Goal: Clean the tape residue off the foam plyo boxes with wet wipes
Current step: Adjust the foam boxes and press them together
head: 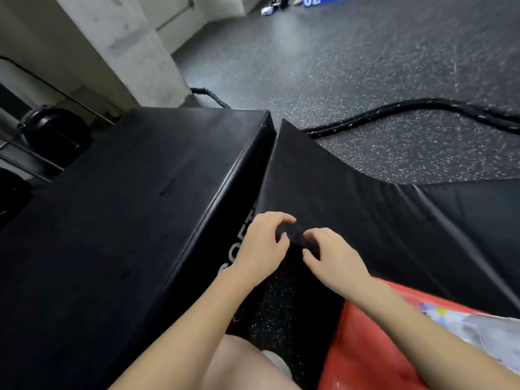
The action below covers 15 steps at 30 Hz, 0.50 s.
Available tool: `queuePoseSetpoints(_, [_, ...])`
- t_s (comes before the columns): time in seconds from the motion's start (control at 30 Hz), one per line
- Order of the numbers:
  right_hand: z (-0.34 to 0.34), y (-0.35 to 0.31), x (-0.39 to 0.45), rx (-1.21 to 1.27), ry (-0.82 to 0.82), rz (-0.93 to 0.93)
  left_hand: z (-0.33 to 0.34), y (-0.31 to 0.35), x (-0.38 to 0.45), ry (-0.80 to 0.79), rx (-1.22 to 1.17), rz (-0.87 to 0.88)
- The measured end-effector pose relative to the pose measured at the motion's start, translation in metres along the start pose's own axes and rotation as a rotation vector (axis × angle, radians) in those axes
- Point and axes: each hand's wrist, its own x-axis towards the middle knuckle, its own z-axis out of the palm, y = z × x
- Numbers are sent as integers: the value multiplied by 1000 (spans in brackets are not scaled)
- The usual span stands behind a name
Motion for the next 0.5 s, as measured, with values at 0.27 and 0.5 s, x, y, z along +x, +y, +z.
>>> queuePoseSetpoints(0.27, [28,43,28,-349,-203,221,51,-16,37,-383,793,266])
queuePoseSetpoints(0.5, [22,58,32,-449,-168,139,71,-8,54,-445,1211,374])
